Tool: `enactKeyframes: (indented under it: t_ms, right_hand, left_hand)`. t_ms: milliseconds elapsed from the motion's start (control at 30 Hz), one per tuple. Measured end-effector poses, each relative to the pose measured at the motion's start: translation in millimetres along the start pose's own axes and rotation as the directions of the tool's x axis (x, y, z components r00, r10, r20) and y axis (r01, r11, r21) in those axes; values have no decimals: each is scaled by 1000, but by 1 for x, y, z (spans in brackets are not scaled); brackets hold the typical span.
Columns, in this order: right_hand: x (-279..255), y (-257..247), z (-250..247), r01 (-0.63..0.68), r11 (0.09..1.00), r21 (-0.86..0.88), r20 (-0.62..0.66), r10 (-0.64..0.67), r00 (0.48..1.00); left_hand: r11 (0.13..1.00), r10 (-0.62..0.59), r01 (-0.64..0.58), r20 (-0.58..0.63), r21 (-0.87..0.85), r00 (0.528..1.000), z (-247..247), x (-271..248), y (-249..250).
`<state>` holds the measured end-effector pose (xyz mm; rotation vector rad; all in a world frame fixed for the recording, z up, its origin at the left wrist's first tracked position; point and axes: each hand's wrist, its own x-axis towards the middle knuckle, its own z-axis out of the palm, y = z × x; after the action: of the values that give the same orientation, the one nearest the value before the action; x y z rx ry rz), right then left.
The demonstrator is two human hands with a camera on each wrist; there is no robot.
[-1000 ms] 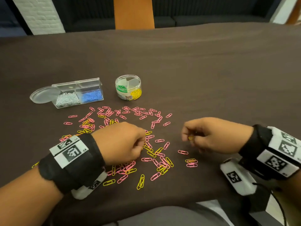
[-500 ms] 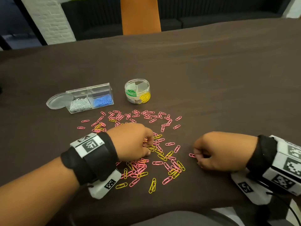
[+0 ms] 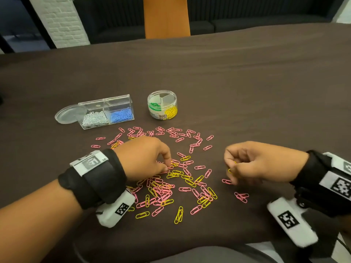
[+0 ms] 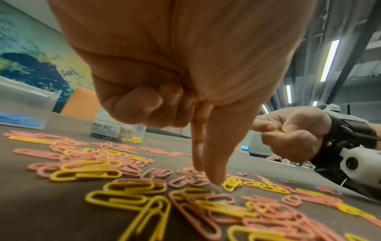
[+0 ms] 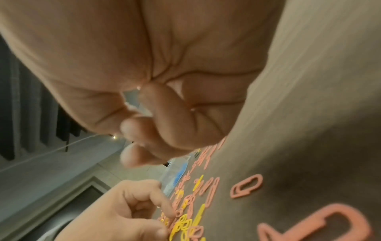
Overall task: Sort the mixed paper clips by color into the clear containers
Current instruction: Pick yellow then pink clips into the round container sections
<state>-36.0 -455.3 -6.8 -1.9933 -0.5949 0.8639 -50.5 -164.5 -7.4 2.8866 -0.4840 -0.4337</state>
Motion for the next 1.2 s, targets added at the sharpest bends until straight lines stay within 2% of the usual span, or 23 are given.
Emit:
enactKeyframes:
  t_ms: [100,167,233,300,367,433,533,633,733,833,900,933,967,1000,1033,1067,1100,1200]
  right_hand:
    - [11,-2,4,-8,959,282,-29,16,999]
    - [21,-10,8,-41,957,287,-25,50,998]
    - [33,-22,15,-44,998,49,-51,46,998]
    - [48,-34,25,2,955,-298,-70,-24,997]
    - [62,-44,36,5,813,-583,-60,-50,997]
    - [74,-57,49,-12,651,-759,-50,-39,998]
    - [92,-67,61,-33,490,-871,-40,-4,999]
    - [104,-69,72,-51,410,-911,-29,59,998]
    - [107,-68,76,-40,420,-907,-9,78,997]
    - [103,-62,71,-24,496,-868,13,71,997]
    - [99,-58,56,23,627,-778,38,11,999]
    - [96,-56,47,47,745,-666,48,-19,999]
    - [93,-54,38,67,875,-479,63,-42,997]
    - [88,-51,30,79,974,-214,81,-63,995]
    - [84,-47,22,79,993,93,87,-87,992]
    - [79,-43,15,81,926,368,83,-119,989]
    - [75,-39,9,91,831,548,68,-153,986]
    - [68,-27,0,143,604,784,-24,-201,979]
  left_hand:
    - [997,-14,9,71,77,997,0,-1,0]
    - [994,-22,13,80,112,997,0,-2,0]
    - [991,-48,38,73,127,996,-1,-3,-3]
    - [987,-96,88,56,135,994,-3,-4,-7]
    - [979,-130,121,43,164,991,-6,-3,-10]
    - [979,-130,127,10,158,991,-6,-5,-11]
    - [991,-101,101,-5,87,995,-4,-8,-9]
    - [993,-72,71,11,99,997,-1,-12,-8]
    - [994,-70,70,4,83,998,-3,-15,-14]
    - [996,-78,78,7,38,997,-5,-17,-22]
    - [998,-56,55,47,29,997,-2,-17,-23]
    - [998,-46,44,64,35,997,0,-17,-23]
    - [999,-41,38,70,38,997,2,-16,-22]
    - [999,-34,32,68,42,997,4,-15,-22]
    - [998,-24,20,61,56,998,6,-15,-22]
    - [997,-7,3,51,76,999,8,-13,-22]
    - [996,8,-12,42,89,999,8,-13,-21]
    - [996,13,-19,74,86,997,10,-11,-22]
